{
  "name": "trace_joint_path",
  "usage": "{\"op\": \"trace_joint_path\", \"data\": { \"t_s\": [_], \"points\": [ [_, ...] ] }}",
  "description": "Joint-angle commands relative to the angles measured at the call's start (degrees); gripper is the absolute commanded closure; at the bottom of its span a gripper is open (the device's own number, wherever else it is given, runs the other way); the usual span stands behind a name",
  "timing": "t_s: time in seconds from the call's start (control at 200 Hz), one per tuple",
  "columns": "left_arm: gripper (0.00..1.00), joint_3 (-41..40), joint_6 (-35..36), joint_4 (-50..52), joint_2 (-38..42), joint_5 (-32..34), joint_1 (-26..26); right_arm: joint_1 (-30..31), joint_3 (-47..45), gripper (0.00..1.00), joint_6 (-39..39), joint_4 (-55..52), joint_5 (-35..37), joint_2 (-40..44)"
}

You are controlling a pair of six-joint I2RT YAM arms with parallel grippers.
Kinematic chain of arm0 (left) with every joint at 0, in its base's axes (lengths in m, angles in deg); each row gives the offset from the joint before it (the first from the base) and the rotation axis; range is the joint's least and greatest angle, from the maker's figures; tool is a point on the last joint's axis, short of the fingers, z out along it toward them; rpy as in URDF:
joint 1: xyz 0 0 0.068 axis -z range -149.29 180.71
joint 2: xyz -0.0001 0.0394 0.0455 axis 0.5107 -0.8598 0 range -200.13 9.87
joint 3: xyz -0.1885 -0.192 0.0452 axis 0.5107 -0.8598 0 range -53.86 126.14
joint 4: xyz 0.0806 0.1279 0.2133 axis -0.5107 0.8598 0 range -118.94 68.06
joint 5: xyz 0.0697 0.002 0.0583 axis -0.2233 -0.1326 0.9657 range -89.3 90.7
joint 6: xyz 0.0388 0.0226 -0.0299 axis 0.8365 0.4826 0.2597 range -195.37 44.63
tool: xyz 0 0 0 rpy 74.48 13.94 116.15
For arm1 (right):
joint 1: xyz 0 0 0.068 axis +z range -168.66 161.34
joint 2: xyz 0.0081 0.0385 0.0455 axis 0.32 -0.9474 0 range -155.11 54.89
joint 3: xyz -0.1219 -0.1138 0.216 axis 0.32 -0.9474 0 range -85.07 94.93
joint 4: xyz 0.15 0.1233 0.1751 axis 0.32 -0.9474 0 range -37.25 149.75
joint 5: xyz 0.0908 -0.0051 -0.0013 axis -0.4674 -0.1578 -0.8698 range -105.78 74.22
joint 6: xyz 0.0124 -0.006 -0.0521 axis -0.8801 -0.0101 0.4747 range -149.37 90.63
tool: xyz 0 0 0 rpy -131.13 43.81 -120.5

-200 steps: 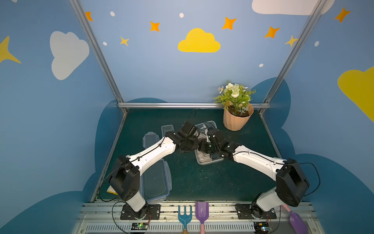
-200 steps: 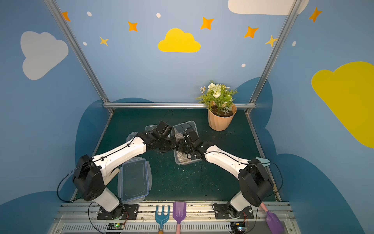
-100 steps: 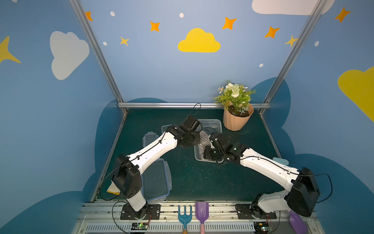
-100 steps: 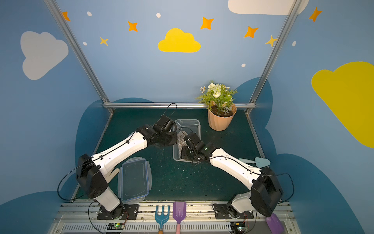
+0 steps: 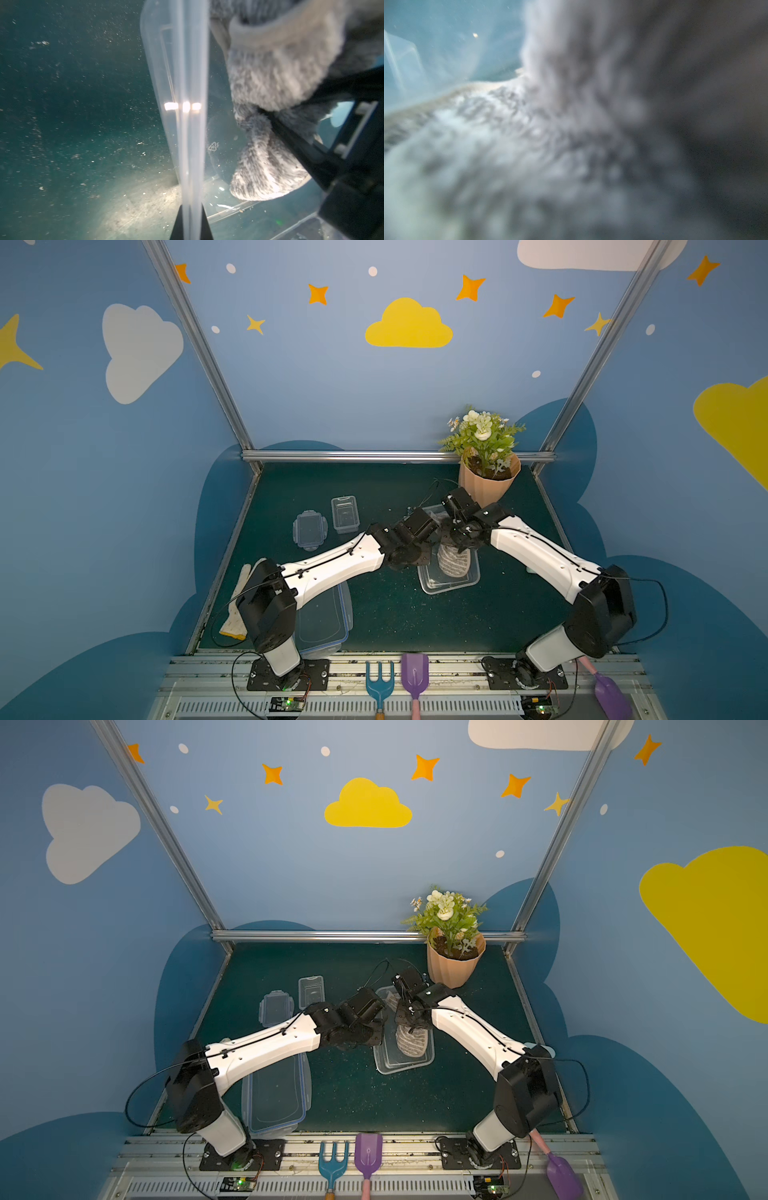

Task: Wipe the insides of the lunch boxes
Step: Wipe the dirt inside the lunch box.

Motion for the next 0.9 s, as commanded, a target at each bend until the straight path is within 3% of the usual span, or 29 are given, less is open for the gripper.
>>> {"op": "trace_joint_path", "data": {
  "t_s": [0.0, 0.185, 0.426, 0.686, 0.896],
  "points": [
    [0.95, -0.76, -0.08, -0.4, 1.37, -7.88, 2.17, -1.79, 2.12, 1.0, -1.25, 10.49, 0.5, -1.56],
    [0.96, 0.8, -2.0, -3.77, 0.22, -11.94, 1.36, 1.04, -1.57, 1.0, -4.83, 26.17, -10.03, -2.29],
    [0.96, 1.08, -5.63, -7.88, 1.4, -15.77, -5.66, 6.3, -9.55, 1.0, -8.31, 32.08, -15.21, -0.39],
    [0.95, 3.46, -5.5, -7.99, 2.17, -16.35, -14.46, 11.81, -17.5, 1.0, -9.17, 26.04, -16.36, 3.38],
    [0.95, 6.87, -3.09, -4.8, 0.67, -11.74, -16.8, 15.22, -20.62, 1.0, -10.0, 19.57, -14.9, 6.2]
  ]
}}
